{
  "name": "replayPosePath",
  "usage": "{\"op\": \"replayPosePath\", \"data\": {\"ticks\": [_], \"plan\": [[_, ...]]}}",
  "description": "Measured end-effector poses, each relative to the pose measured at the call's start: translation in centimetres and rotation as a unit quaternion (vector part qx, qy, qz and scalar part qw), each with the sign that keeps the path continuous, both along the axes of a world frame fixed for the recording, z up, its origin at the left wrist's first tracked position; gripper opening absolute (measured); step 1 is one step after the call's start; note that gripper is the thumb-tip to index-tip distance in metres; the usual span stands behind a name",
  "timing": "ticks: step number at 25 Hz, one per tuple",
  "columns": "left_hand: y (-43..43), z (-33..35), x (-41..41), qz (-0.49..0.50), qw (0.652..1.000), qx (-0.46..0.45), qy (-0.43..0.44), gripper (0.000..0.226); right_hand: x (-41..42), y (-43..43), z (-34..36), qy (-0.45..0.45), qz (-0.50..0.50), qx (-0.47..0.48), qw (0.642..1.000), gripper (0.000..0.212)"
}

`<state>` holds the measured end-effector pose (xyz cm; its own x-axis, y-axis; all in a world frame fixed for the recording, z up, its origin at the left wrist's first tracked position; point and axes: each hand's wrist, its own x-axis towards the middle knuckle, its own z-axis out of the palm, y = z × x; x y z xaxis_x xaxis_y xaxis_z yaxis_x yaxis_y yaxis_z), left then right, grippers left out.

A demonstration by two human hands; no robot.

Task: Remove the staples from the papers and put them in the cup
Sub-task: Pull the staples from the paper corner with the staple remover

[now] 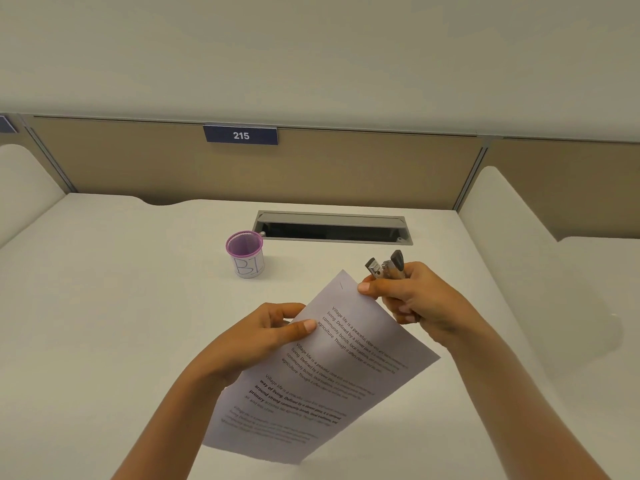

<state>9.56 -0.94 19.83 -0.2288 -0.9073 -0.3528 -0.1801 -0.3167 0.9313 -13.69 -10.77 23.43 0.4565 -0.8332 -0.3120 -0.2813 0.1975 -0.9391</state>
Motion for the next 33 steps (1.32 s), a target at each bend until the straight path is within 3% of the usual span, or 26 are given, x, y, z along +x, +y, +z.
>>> {"op": "replayPosePath", "data": {"ticks": [8, 11, 14, 19, 23, 26, 30, 33], "plan": [[0.2, 0.2, -0.2, 0.015, 1.0, -0.019, -0.007, 0.032, -0.1, -0.4, -0.5, -0.014, -0.01, 0.011, 1.0, 0.012], [0.3, 0.5, -0.9, 0.042, 0.995, -0.077, -0.054, 0.028, 0.1, -0.4, -0.5, 0.003, -0.029, -0.016, 0.999, 0.018], [0.6, 0.9, -1.9, 0.07, 0.97, -0.19, -0.137, 0.024, 0.3, -0.1, -0.3, 0.018, -0.034, -0.066, 0.997, 0.013], [0.7, 1.9, -2.0, 0.104, 0.919, -0.29, -0.246, 0.027, -0.3, 0.7, 0.1, -0.057, 0.016, -0.178, 0.982, 0.009], [0.8, 2.4, -2.0, 0.145, 0.917, -0.311, -0.205, 0.027, -0.4, 1.9, -0.5, -0.098, 0.028, -0.374, 0.922, 0.004], [0.7, 2.4, -1.9, 0.169, 0.926, -0.3, -0.158, 0.029, -0.6, 2.9, -1.0, -0.071, 0.068, -0.514, 0.852, 0.027], [0.6, 2.3, -2.0, 0.159, 0.933, -0.289, -0.142, 0.034, -1.2, 3.2, -1.4, -0.024, 0.072, -0.602, 0.795, 0.033], [0.6, 2.3, -2.1, 0.149, 0.938, -0.284, -0.133, 0.028, -1.3, 3.2, -1.8, -0.009, 0.061, -0.632, 0.773, 0.036]]}}
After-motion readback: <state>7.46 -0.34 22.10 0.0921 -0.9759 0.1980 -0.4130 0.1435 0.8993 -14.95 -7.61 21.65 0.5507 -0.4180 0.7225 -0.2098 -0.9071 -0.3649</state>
